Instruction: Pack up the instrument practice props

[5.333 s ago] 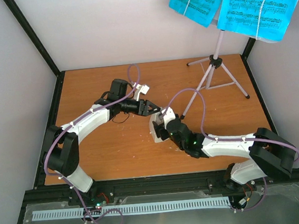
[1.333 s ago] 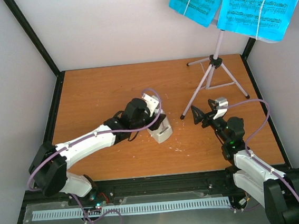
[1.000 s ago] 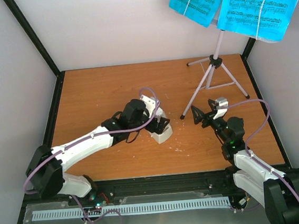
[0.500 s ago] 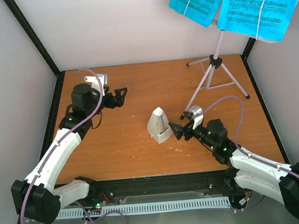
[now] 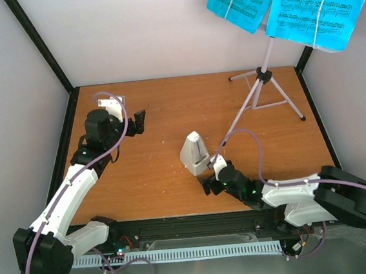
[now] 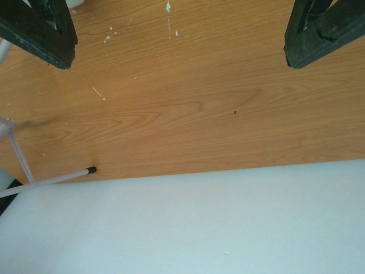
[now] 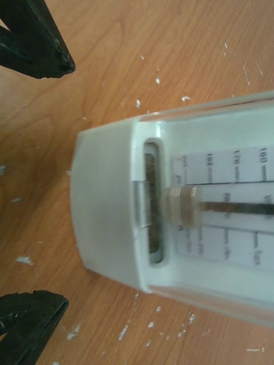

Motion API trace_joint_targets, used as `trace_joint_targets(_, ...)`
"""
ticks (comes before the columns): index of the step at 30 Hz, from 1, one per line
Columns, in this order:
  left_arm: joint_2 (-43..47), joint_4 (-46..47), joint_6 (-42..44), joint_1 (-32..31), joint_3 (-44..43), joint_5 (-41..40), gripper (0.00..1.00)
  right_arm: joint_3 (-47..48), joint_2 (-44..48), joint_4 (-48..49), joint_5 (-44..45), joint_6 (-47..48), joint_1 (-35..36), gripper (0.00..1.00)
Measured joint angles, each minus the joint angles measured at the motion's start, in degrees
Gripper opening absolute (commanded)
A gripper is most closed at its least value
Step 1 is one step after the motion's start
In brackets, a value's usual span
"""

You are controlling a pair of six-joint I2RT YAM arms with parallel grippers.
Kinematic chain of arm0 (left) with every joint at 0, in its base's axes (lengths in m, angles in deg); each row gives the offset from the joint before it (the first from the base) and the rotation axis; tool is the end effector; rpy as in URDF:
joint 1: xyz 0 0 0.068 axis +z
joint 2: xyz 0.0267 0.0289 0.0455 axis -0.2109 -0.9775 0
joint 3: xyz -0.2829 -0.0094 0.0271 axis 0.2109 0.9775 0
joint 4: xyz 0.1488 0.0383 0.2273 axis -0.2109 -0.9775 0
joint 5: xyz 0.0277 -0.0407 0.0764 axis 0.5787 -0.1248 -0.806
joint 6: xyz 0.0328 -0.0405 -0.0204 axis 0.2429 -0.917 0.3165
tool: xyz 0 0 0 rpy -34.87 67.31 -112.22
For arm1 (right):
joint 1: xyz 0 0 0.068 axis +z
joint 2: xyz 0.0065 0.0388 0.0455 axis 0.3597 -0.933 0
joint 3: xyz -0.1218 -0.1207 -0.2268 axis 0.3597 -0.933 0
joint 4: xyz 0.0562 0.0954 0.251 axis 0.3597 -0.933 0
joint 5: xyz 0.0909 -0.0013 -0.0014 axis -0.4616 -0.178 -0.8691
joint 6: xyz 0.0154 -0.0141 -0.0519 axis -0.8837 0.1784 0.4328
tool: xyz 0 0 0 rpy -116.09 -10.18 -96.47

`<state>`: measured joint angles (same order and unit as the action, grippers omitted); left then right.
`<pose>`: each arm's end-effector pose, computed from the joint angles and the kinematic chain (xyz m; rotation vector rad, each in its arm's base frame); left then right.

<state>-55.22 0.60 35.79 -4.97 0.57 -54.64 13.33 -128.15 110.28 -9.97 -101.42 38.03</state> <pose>0.2453 -0.0779 0.3322 0.1643 1.9096 -0.3649 0.1245 0.1836 0.1309 -0.6213 2.0669 0.4043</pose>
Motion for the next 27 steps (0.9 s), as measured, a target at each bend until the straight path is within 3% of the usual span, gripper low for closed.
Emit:
trace_joint_targets(5,0.50,0.39,0.31,0.00,0.02,-0.33,0.99,5.44,-5.97,0.31,3.10,-0.07,0.37,0.98)
trace_joint_targets(27,0.50,0.44,0.42,0.00,0.17,-0.04,0.99,11.50,-11.63,-5.40,11.06,-4.94,0.20,1.00)
